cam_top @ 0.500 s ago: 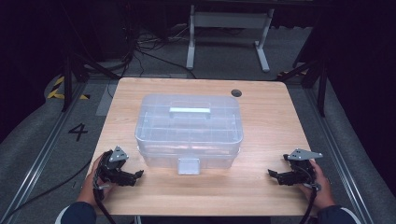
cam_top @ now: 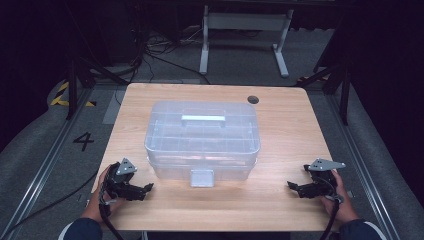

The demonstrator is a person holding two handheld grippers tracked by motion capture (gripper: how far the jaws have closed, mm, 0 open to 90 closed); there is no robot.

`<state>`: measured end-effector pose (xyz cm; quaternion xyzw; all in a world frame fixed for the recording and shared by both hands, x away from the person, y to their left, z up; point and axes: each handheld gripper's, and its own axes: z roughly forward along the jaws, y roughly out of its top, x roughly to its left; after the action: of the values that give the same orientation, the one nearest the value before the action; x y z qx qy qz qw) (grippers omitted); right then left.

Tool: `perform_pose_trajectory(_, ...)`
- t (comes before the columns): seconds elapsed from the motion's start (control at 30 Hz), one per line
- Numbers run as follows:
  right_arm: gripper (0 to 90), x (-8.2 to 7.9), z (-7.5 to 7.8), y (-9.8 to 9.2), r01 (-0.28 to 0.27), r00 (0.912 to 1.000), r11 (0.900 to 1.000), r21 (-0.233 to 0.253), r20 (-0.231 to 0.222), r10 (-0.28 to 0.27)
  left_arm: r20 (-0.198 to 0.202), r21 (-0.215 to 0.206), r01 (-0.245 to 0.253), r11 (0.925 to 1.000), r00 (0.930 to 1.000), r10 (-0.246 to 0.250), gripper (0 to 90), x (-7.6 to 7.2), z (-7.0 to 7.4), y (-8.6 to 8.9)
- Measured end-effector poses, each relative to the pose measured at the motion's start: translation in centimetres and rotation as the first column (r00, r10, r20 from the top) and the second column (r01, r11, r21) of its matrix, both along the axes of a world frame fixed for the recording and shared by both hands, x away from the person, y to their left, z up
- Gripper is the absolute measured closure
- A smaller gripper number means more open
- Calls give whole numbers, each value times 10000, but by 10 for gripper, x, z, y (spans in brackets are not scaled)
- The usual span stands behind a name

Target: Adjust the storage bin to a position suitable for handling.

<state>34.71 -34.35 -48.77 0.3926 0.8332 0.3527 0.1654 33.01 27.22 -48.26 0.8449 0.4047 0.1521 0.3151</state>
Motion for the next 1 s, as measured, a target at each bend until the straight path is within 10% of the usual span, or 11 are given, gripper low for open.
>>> perform_pose_trajectory(1.0, 175, -7, 12, 0, -145, 9998, 9998, 111, 171, 143, -155, -54, 770, 9970, 9969, -771, 3, -1, 0, 5)
